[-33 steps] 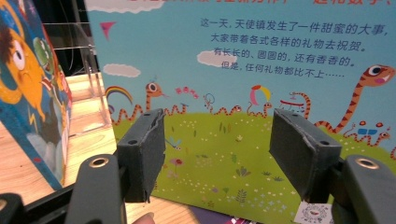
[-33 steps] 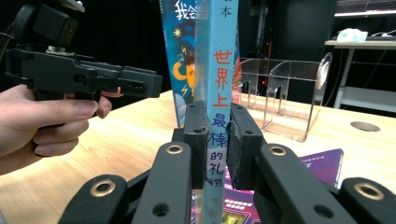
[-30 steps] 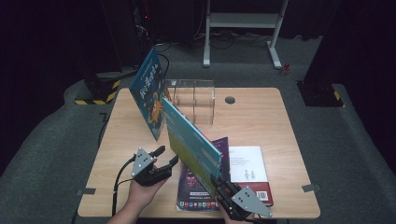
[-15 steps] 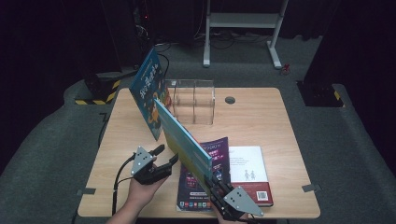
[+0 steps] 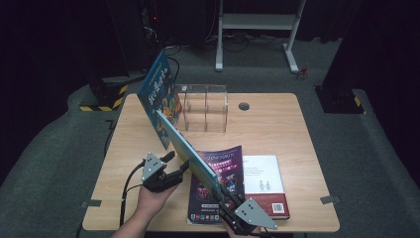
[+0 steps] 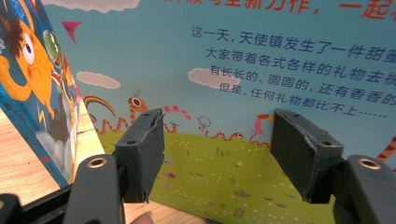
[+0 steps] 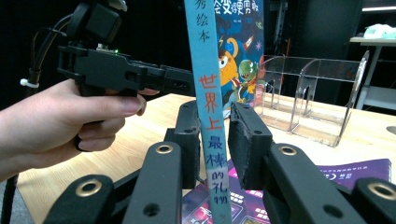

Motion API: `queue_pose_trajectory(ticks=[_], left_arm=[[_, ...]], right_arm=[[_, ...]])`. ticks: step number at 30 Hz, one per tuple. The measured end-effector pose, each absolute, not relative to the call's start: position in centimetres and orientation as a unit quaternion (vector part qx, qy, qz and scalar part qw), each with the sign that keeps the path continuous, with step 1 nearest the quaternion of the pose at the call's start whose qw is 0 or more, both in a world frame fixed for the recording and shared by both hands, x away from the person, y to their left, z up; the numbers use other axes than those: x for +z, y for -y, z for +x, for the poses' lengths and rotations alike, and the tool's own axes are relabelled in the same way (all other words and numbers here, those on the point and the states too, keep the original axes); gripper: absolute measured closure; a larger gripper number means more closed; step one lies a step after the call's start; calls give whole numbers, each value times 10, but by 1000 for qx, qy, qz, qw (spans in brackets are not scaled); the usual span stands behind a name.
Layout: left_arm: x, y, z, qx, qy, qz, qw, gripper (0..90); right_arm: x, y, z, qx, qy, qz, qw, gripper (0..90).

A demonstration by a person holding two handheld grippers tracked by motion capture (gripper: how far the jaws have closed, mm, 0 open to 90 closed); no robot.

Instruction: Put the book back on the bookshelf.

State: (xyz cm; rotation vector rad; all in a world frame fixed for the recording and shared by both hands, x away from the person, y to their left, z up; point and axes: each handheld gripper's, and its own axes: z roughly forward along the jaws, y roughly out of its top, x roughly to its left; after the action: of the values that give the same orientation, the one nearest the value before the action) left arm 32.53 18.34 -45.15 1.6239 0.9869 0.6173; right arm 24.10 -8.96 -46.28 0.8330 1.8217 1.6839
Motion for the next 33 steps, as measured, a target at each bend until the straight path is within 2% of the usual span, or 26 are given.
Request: queue_pose_trajectory(ticks=[4, 8, 10, 13, 24, 33], left_arm=[[-451, -182, 326, 259, -413, 686, 541, 352], [-451, -181, 328, 259, -415, 685, 540, 354], [-450, -181, 330, 261, -417, 682, 540, 351], [-449, -182, 336, 268, -422, 679, 538, 354], [-450, -182, 360, 265, -439, 671, 535, 369], [-450, -181, 371, 266, -440, 672, 534, 381]], right_arm=[[-458, 87, 246, 622, -674, 308, 253, 672], [-451, 84, 250, 617, -677, 303, 264, 787], [-450, 81, 248, 607, -681, 298, 283, 795], [-450, 81, 247, 607, -678, 307, 279, 794], [-450, 65, 250, 613, -672, 313, 273, 732], [-451, 56, 254, 604, -674, 310, 291, 699]])
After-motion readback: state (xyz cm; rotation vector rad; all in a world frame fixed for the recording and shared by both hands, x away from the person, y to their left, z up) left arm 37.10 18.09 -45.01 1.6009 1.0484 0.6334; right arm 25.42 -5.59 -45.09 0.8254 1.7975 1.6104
